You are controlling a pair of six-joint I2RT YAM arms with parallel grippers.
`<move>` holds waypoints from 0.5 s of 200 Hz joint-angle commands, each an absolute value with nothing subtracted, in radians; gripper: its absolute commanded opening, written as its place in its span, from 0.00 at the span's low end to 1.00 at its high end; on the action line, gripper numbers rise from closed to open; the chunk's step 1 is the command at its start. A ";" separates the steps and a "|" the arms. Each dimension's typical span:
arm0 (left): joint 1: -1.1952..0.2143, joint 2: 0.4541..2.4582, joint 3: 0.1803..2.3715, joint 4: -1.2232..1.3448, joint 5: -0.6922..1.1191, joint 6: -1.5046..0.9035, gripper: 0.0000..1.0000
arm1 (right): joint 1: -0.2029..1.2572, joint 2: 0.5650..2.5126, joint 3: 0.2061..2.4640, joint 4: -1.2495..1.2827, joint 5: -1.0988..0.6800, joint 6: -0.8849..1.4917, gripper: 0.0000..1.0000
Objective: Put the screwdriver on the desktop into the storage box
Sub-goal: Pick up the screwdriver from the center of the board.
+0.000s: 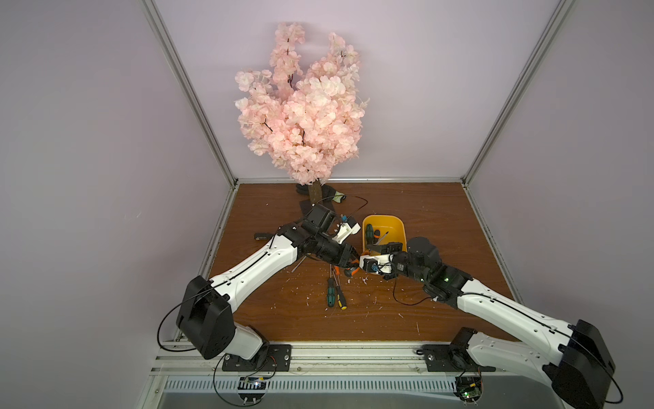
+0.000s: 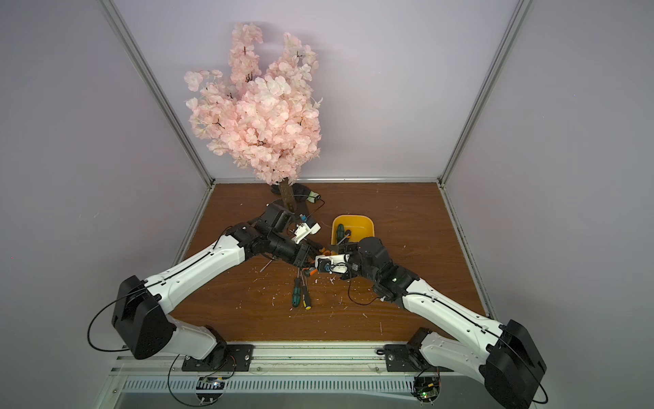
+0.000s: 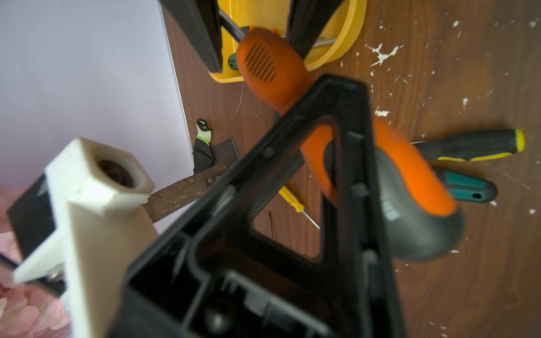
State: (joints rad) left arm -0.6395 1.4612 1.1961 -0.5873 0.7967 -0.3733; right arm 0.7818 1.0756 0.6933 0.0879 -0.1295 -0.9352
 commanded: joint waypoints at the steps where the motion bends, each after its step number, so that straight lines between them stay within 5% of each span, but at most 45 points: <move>1: -0.644 1.437 1.216 -0.598 0.797 -0.358 0.08 | 0.788 1.060 0.739 0.104 -0.142 -0.920 0.29; 66: -0.627 1.433 1.244 -0.599 0.758 -0.360 0.11 | 0.794 1.041 0.720 0.103 -0.150 -0.873 0.07; 100: -0.612 1.424 1.256 -0.597 0.690 -0.372 0.41 | 0.793 1.035 0.713 0.112 -0.117 -0.827 0.03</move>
State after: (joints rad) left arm -0.6327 1.4475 1.2293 -0.5972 0.7444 -0.3737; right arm 0.7860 1.0599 0.6933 0.0483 -0.1257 -0.8989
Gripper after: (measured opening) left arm 0.364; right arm 0.232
